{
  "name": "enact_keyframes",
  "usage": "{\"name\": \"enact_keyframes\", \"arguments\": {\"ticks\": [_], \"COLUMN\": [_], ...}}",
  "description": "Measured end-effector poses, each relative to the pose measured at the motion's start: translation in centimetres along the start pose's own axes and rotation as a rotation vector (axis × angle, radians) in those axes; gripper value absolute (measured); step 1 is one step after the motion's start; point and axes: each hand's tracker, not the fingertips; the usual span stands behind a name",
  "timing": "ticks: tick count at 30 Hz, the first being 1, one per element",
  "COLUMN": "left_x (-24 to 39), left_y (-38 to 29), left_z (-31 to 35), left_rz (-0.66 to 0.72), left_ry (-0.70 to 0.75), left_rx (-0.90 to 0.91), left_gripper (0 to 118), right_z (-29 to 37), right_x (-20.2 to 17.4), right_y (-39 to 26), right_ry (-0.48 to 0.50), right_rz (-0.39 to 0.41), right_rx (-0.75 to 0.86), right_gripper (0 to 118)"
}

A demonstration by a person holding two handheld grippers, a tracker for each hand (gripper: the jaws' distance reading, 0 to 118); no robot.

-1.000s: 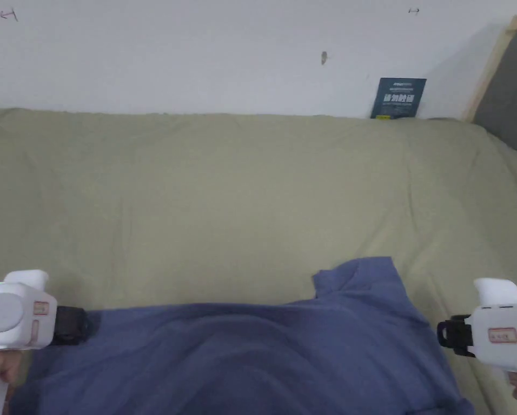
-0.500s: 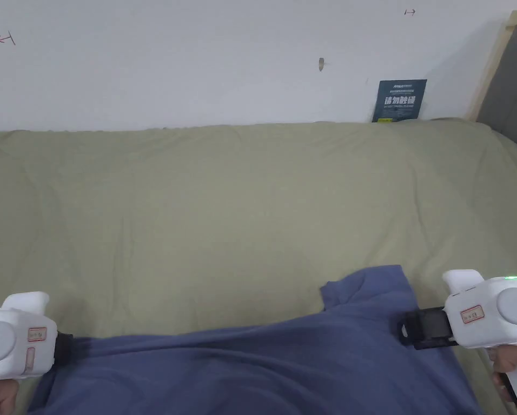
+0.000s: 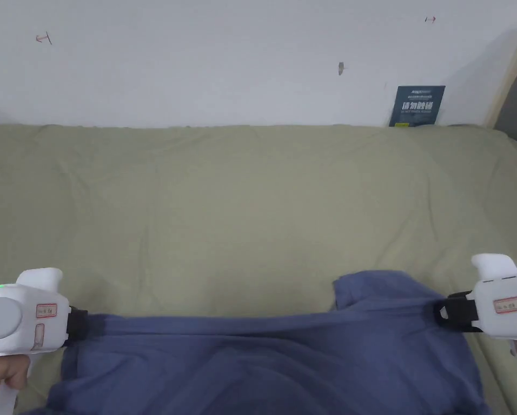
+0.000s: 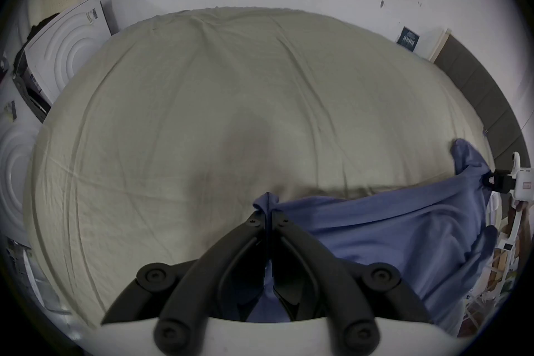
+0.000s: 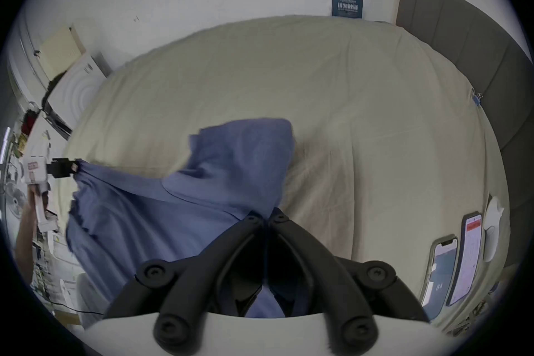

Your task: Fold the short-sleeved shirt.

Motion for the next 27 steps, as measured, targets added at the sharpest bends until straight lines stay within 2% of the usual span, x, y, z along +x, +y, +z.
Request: {"name": "enact_keyframes", "arguments": {"ticks": [7,15,21,27], "left_x": [-0.6,-2.3,-3.7,-4.6], "left_y": [-2.5,-10.3,-16.8,-19.9], "left_z": [6.4,12.5,13.8,11.8], "left_rz": [-0.024,0.009,0.027,0.036], "left_ry": [-0.023,-0.047,-0.056,-0.066], "left_rx": [0.061,0.126,0.115,0.052], "left_gripper": [0,0,0,0], "right_z": [7.5,12.8,13.4,11.1], "right_x": [-1.3,-2.6,-2.7,-1.5], "right_y": [-3.0,-10.7,-16.8,-20.5], "right_ry": [0.013,0.043,0.051,0.033], "right_rz": [0.032,0.034,0.005,-0.019], "right_rx": [0.073,0.102,0.056,-0.055], "right_gripper": [4,4,4,4]}}
